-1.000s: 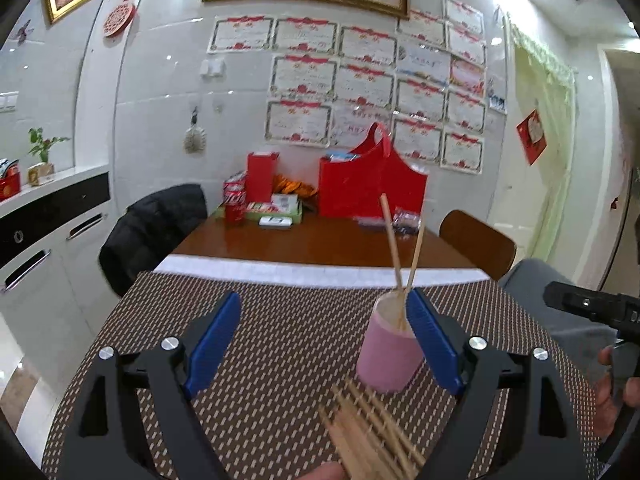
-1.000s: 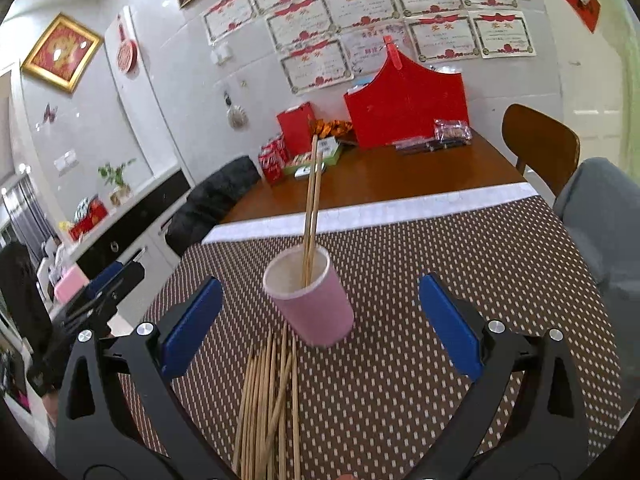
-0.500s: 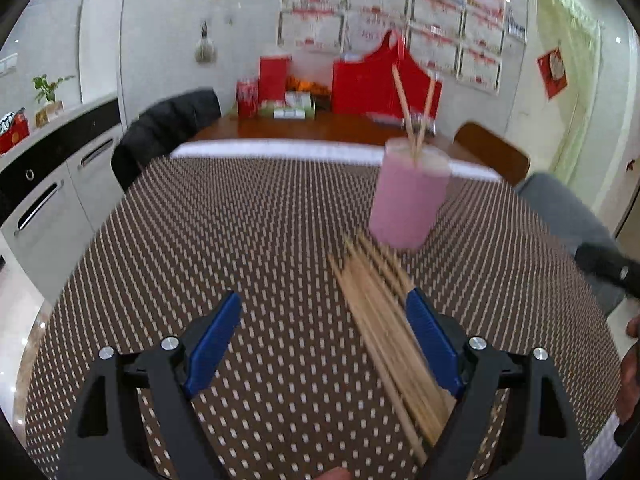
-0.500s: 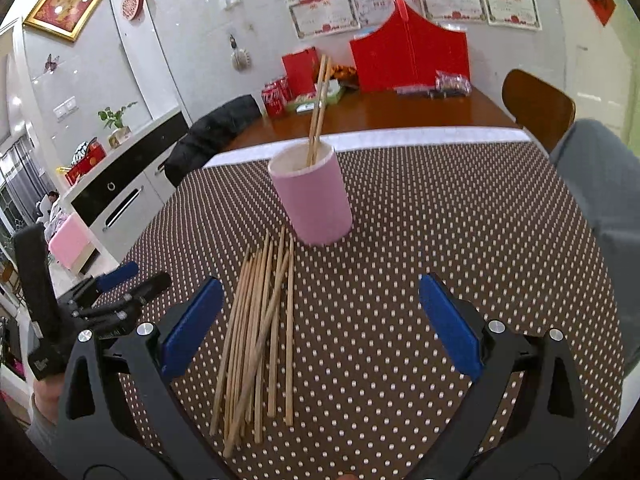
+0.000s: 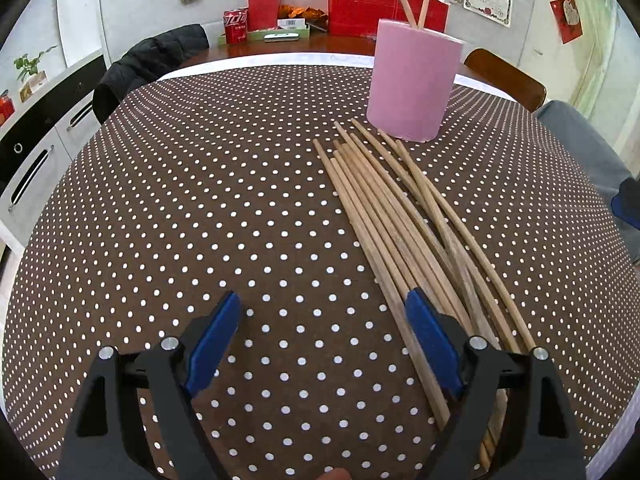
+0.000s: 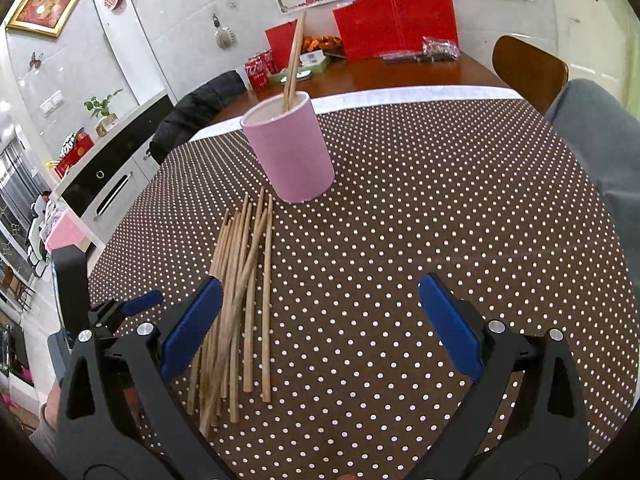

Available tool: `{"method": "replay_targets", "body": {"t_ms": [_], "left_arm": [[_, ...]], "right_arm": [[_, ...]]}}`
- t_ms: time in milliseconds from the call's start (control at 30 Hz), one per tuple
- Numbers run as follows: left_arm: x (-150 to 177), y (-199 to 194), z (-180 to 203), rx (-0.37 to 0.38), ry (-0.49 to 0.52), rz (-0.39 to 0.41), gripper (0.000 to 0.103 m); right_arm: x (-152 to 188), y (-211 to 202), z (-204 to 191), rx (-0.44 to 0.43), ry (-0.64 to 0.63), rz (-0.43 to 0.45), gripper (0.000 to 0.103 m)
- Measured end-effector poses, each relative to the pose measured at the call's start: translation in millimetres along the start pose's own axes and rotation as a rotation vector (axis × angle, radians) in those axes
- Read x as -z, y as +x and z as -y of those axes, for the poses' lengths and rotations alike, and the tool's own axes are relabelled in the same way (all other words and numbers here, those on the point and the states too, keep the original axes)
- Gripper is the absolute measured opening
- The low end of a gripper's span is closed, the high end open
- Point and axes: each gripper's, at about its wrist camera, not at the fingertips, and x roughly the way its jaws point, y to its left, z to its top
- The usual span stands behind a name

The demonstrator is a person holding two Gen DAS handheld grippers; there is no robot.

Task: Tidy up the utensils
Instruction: 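Move both grippers back down to the chopstick pile, then close the left gripper on a chopstick while the right gripper grasps another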

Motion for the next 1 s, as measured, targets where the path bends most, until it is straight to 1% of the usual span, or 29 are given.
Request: {"method": "replay_targets", "body": {"t_ms": [67,267,333,400,533,633,733,800,833,867,900,933,1000], "left_arm": [[1.3,-0.2,-2.1,-0.011,-0.002,0.001,0.084],[0.6,1.3,-4.1,-0.013,0.012,0.009,0.084],[-4.2,9.9,0.0,-0.046,0.03,0.0,0.084],[-8.0,12.6,-1.8,-0.046,0.029,-0.002,0.084],[-13.6,16.4,-6.9,-0.051,0.021,-0.003,0.084],[-16.8,18.6,-11.5,-0.051,0.015,-0.001,0.084],[-18.9,19.9,-15.2,-0.051,0.007,0.0,0.084],[-16.6,19.5,-13.7,-0.051,0.006,0.001,0.084],[-16.2,19.3,-13.4,-0.053,0.005,0.002,0.084],[-16.3,19.5,-13.2,-0.054,0.006,0.002,0.084],[-15.4,19.4,-12.1,-0.055,0.006,0.002,0.084],[-15.0,19.3,-11.3,-0.056,0.006,0.002,0.084],[-15.3,19.5,-12.1,-0.054,0.005,0.001,0.084]], "right_arm": [[1.2,3.6,0.6,0.001,-0.004,-0.01,0.097],[2.3,16.7,-4.4,0.021,-0.039,-0.049,0.097],[3.2,24.8,-7.6,0.035,-0.06,-0.069,0.097],[5.6,34.9,-10.8,0.051,-0.089,-0.094,0.097],[7.8,53.5,-18.8,0.056,-0.141,-0.134,0.097],[5.3,69.3,-26.6,0.06,-0.19,-0.157,0.097],[2.6,83.3,-32.9,0.088,-0.236,-0.173,0.096],[0.1,92.6,-36.9,0.082,-0.258,-0.189,0.096],[-1.3,97.5,-39.4,0.081,-0.273,-0.196,0.094],[-2.1,101.8,-41.1,0.086,-0.283,-0.203,0.087],[-2.7,106.6,-42.5,0.094,-0.292,-0.21,0.083],[-4.1,110.4,-44.1,0.105,-0.302,-0.214,0.076],[-8.5,114.3,-48.1,0.106,-0.316,-0.207,0.073]]}}
